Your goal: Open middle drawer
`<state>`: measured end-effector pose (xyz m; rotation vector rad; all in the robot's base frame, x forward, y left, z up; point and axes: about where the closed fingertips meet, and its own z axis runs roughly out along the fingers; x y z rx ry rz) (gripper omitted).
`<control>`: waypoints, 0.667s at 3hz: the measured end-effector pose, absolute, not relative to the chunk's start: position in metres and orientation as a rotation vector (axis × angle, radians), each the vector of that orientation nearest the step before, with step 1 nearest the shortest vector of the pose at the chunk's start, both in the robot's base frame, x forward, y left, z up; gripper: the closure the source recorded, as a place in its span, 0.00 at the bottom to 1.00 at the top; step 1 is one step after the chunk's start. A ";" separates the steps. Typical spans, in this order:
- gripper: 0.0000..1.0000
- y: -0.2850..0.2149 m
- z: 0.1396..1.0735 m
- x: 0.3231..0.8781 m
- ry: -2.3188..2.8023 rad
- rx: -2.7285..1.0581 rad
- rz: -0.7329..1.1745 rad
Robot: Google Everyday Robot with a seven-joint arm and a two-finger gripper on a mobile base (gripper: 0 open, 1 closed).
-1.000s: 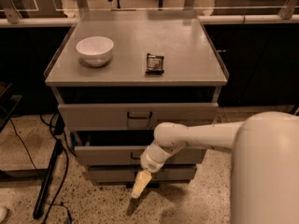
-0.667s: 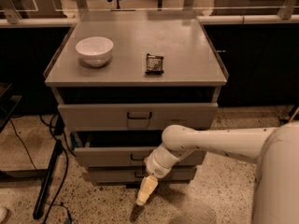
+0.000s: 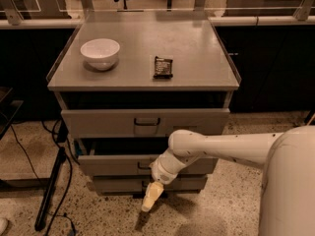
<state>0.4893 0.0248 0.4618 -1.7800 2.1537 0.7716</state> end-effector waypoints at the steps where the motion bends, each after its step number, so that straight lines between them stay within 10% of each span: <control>1: 0.00 0.031 0.455 0.503 2.144 -1.793 0.756; 2: 0.00 0.036 0.445 0.517 2.144 -1.806 0.736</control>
Offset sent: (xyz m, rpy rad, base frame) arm 0.0409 0.0131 -0.0197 -0.0253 -0.0346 0.0155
